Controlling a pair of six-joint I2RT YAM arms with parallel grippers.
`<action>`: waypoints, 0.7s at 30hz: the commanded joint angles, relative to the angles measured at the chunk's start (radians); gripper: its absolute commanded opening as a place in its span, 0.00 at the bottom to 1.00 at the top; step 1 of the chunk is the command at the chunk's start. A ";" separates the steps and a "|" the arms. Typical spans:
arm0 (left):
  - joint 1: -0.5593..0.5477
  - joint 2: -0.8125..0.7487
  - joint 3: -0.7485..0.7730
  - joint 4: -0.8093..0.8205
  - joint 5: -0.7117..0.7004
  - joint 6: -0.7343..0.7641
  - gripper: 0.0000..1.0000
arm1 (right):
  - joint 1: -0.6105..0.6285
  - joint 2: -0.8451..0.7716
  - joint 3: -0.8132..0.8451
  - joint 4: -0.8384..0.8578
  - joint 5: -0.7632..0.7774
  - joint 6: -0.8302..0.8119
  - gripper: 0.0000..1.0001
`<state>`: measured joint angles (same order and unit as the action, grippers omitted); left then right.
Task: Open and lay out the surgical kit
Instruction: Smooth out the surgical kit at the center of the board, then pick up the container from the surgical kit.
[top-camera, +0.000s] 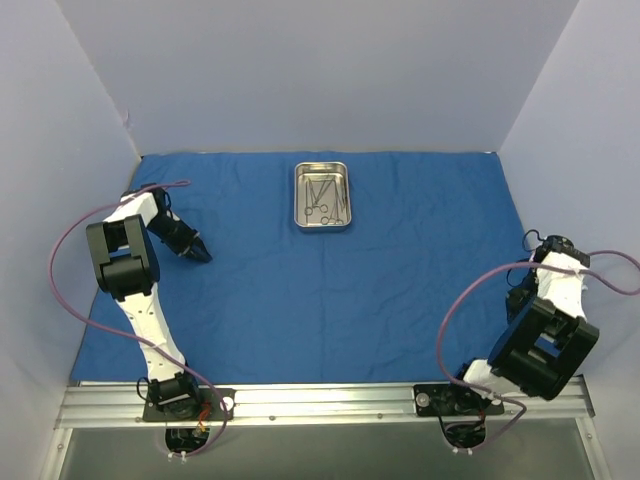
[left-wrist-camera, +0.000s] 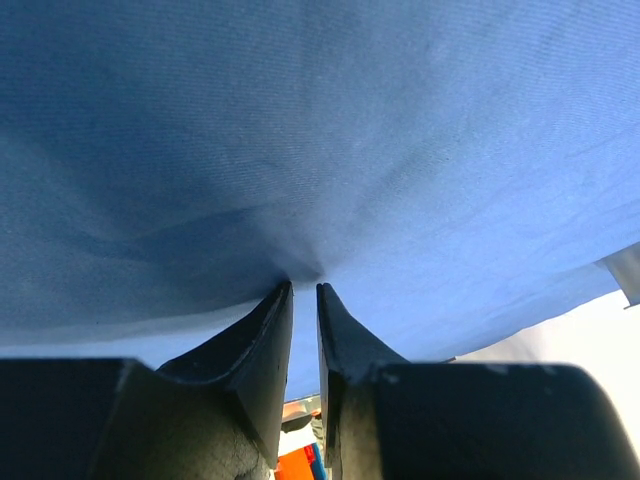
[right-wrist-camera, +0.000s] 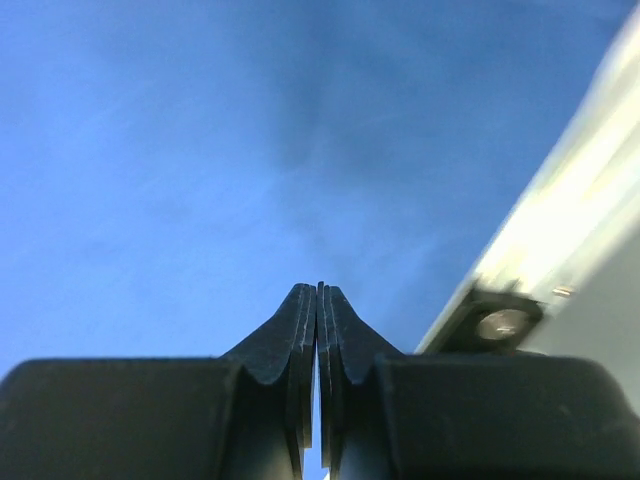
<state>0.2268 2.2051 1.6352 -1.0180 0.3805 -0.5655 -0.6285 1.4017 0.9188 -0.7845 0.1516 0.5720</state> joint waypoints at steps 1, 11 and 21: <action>0.016 0.011 0.025 0.016 -0.061 0.018 0.26 | 0.062 -0.093 0.045 -0.017 -0.187 -0.059 0.00; 0.013 0.013 0.044 0.016 -0.086 0.030 0.26 | 0.214 0.048 0.182 0.085 -0.172 -0.141 0.00; -0.046 -0.111 0.031 0.030 -0.074 0.059 0.39 | 0.611 0.333 0.538 0.277 -0.173 -0.156 0.39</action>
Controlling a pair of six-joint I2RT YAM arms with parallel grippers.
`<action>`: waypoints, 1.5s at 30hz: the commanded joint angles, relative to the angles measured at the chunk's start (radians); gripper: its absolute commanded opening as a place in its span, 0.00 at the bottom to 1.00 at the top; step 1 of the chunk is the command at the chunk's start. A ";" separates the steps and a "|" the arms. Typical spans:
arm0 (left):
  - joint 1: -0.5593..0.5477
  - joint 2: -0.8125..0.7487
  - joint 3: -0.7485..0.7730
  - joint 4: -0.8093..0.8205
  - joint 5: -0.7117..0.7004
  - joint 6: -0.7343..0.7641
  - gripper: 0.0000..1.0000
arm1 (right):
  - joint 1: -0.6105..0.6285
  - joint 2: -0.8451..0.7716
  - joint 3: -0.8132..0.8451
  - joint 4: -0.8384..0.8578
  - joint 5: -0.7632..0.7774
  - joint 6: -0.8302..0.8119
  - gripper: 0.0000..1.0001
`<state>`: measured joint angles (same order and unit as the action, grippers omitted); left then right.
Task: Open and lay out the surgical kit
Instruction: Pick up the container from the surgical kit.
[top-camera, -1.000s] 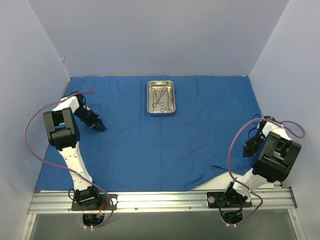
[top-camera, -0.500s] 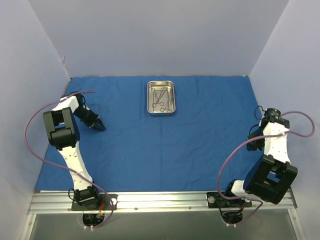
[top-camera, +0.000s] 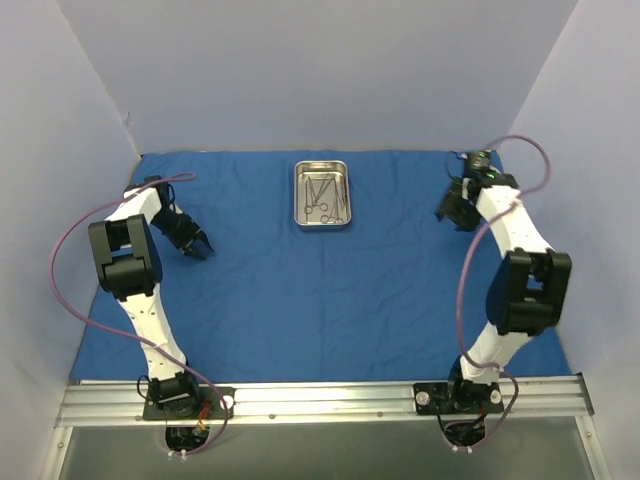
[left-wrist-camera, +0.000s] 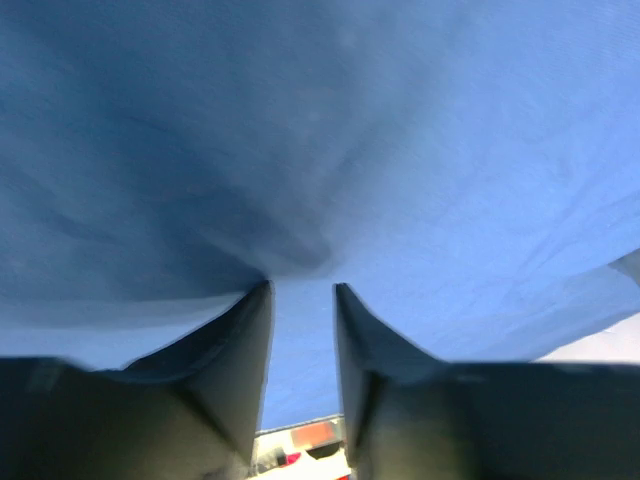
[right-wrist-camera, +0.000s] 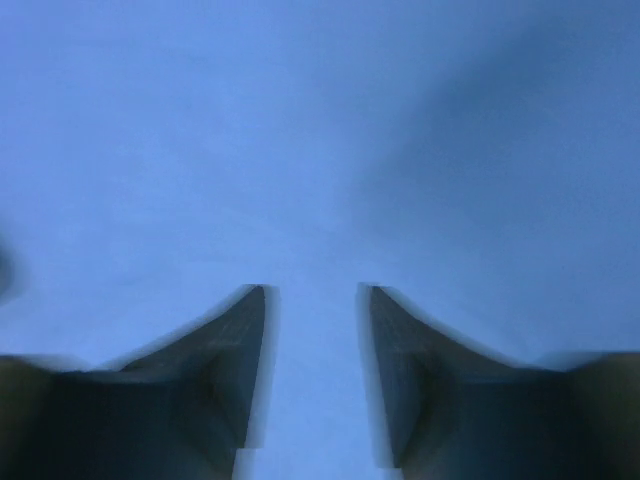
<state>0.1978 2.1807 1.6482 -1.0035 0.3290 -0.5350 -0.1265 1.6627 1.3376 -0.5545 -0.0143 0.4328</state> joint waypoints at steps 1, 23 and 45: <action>-0.023 -0.097 0.019 0.017 -0.024 0.030 0.43 | 0.132 0.135 0.156 0.065 -0.025 -0.017 0.51; -0.156 -0.190 0.163 -0.023 0.091 0.161 0.61 | 0.403 0.582 0.641 0.194 -0.151 -0.043 1.00; -0.233 -0.173 0.190 -0.057 0.067 0.136 0.60 | 0.432 0.727 0.732 0.192 -0.236 -0.062 0.78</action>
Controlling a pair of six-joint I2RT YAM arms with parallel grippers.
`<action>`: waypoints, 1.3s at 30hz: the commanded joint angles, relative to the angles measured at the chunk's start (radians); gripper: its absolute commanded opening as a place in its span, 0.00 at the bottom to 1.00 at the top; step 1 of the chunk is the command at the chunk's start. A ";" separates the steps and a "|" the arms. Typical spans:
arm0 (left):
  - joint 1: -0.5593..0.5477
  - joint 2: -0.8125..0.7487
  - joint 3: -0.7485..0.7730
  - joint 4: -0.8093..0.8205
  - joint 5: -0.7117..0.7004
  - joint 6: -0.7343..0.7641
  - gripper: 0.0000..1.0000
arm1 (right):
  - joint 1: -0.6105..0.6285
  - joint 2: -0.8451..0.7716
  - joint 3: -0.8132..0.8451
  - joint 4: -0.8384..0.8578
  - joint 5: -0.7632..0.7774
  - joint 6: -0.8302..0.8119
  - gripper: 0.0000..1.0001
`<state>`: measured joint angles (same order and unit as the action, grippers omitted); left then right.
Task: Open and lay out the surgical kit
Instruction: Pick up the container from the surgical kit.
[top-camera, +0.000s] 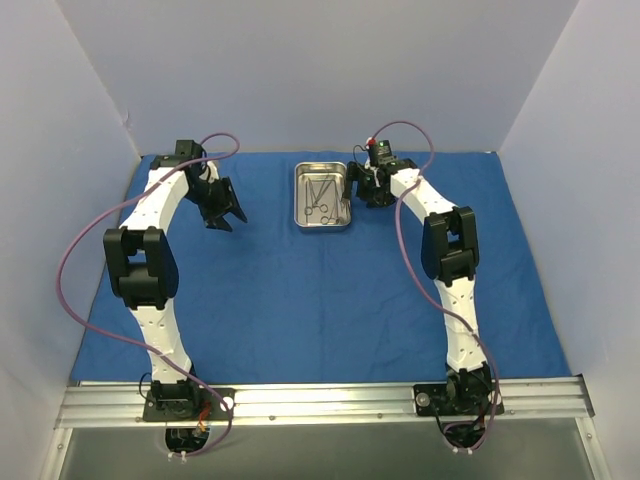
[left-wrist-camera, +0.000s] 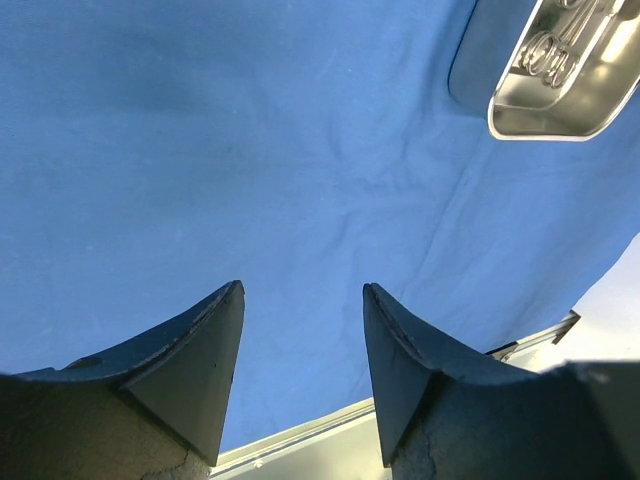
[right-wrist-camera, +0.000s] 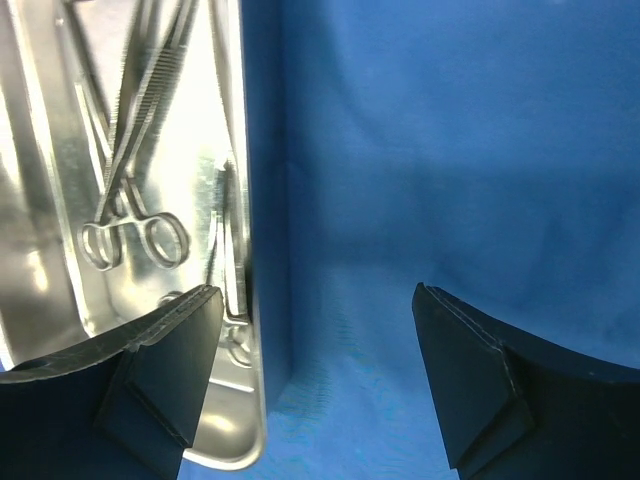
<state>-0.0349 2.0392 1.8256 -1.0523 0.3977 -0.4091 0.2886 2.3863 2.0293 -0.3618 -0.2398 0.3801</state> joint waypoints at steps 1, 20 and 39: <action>0.000 -0.031 0.009 -0.009 -0.002 0.010 0.59 | 0.018 0.005 0.040 0.000 -0.004 -0.009 0.77; 0.003 -0.031 -0.005 -0.015 0.006 0.035 0.59 | 0.026 0.106 0.120 -0.054 -0.019 -0.004 0.46; 0.004 -0.016 0.014 -0.032 0.003 0.041 0.59 | 0.027 0.119 0.155 -0.054 -0.038 0.006 0.22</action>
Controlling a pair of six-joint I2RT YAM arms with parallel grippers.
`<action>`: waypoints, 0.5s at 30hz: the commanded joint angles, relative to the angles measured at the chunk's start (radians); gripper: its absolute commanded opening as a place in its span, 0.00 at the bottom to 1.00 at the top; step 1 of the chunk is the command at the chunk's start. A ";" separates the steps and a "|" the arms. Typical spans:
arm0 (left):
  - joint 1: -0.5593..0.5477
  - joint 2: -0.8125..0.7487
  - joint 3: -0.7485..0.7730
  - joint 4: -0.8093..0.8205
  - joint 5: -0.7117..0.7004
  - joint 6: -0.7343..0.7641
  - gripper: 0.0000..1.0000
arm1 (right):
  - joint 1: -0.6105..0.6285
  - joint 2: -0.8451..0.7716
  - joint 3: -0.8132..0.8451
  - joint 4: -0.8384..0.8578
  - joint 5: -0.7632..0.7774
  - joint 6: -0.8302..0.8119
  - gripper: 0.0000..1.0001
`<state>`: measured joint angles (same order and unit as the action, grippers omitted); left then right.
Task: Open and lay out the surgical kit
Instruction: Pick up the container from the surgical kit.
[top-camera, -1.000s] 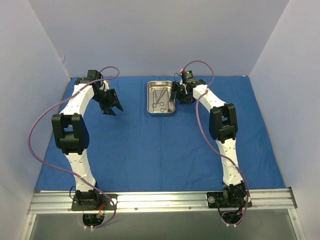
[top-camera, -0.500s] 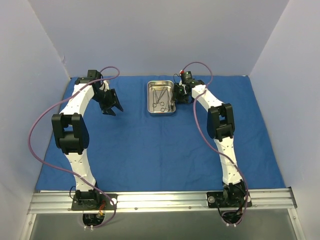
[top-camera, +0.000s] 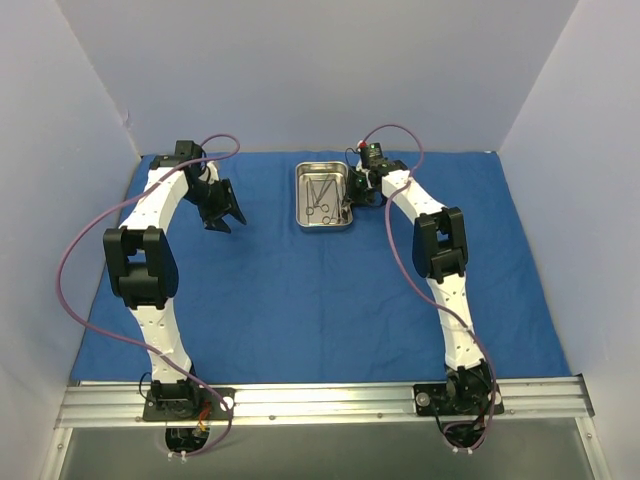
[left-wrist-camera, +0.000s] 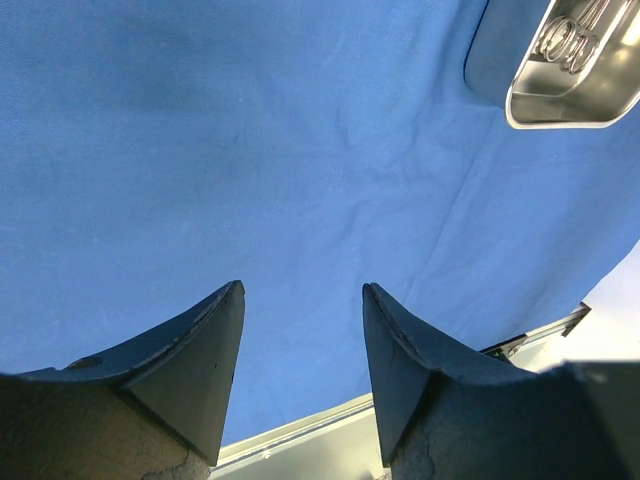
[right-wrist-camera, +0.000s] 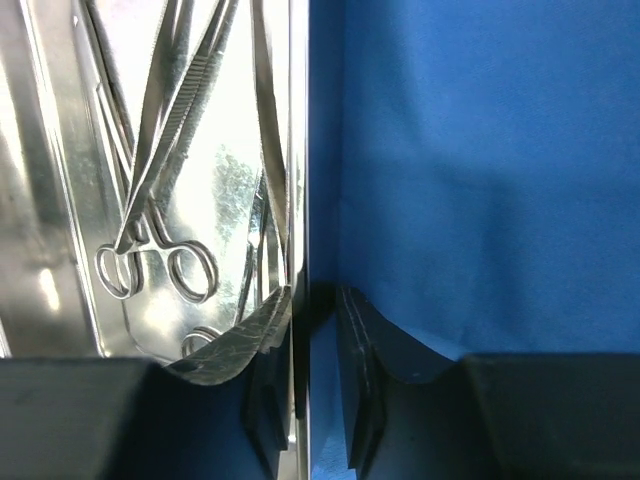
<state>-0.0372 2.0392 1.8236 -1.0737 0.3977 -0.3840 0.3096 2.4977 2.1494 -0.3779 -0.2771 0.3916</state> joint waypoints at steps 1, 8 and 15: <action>0.007 -0.014 0.014 -0.012 0.003 0.016 0.59 | 0.006 0.009 0.041 -0.039 -0.002 -0.002 0.20; 0.007 -0.011 0.013 -0.009 0.003 0.016 0.59 | 0.006 -0.002 0.079 -0.029 -0.023 0.003 0.08; 0.031 -0.046 0.017 -0.019 -0.040 0.007 0.59 | 0.045 -0.036 0.113 -0.062 0.010 -0.117 0.00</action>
<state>-0.0284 2.0392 1.8236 -1.0760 0.3851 -0.3836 0.3218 2.5011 2.1960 -0.4370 -0.2588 0.3267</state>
